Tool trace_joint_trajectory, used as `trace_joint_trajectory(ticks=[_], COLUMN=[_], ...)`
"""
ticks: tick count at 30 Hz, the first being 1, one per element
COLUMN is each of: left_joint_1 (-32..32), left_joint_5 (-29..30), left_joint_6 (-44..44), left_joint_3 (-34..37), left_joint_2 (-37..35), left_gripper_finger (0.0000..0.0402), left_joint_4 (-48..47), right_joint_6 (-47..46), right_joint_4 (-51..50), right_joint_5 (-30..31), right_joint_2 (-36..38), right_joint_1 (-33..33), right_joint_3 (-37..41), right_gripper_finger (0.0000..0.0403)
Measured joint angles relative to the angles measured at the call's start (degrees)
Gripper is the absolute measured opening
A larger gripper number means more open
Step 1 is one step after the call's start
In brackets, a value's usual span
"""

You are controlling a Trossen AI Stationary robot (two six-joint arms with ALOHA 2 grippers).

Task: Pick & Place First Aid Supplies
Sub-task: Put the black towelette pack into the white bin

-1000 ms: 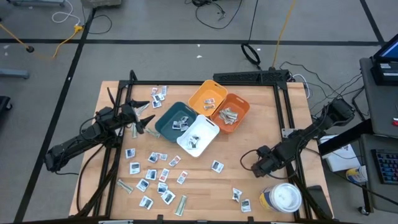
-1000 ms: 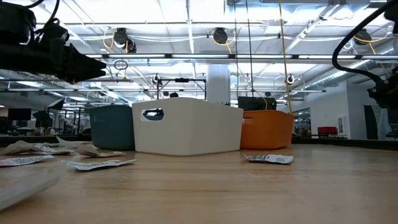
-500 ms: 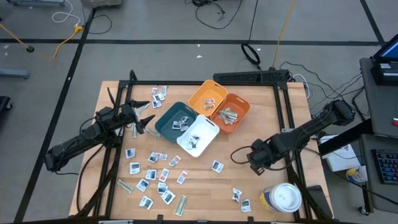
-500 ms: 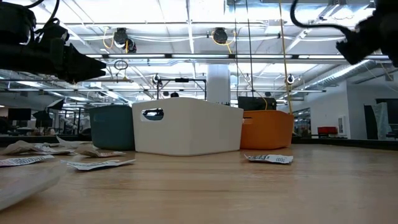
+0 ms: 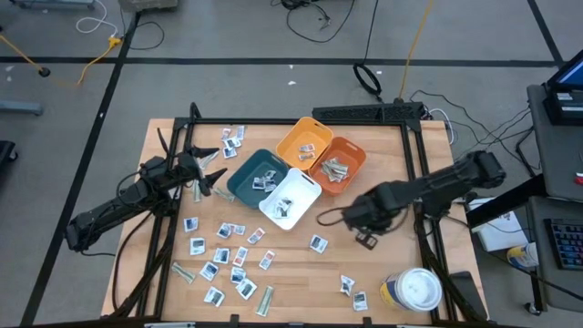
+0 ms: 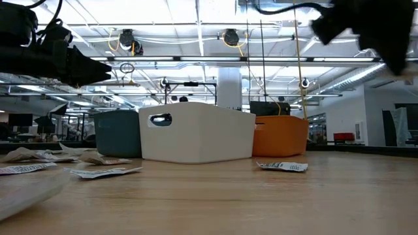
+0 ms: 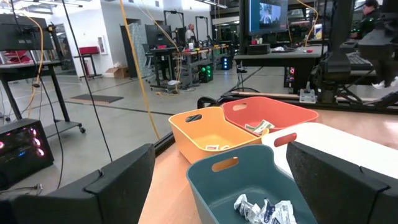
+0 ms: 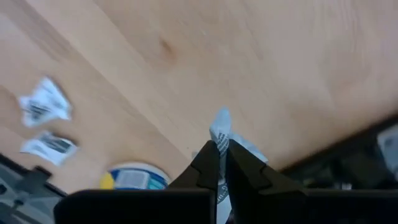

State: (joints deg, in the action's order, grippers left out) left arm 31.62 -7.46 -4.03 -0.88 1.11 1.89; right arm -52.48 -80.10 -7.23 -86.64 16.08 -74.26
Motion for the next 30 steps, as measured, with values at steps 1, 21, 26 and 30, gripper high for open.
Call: trace_joint_trajectory(ticks=[1,21,26,30], left_joint_1=[0.0,0.0,0.0,0.0], left_joint_5=[0.0,0.0,0.0,0.0], left_joint_6=[0.0,0.0,0.0,0.0], left_joint_3=[0.0,0.0,0.0,0.0], left_joint_2=[0.0,0.0,0.0,0.0], left_gripper_finger=[0.0367,0.0367,0.0367,0.0367], left_joint_4=[0.0,0.0,0.0,0.0], right_joint_6=[2.0,27.7,29.8,30.4], right_joint_4=[0.1,1.9,3.0,5.9], right_joint_5=[0.0,5.9,5.7,5.8], right_joint_2=[-1.5,-33.0,-38.5,-40.8], right_joint_1=[-1.0,-15.5,-16.9,-17.3], right_joint_3=[-1.9,-45.6,-52.5,-52.6], right_gripper_finger=[0.0005,0.0004,0.0004,0.0004])
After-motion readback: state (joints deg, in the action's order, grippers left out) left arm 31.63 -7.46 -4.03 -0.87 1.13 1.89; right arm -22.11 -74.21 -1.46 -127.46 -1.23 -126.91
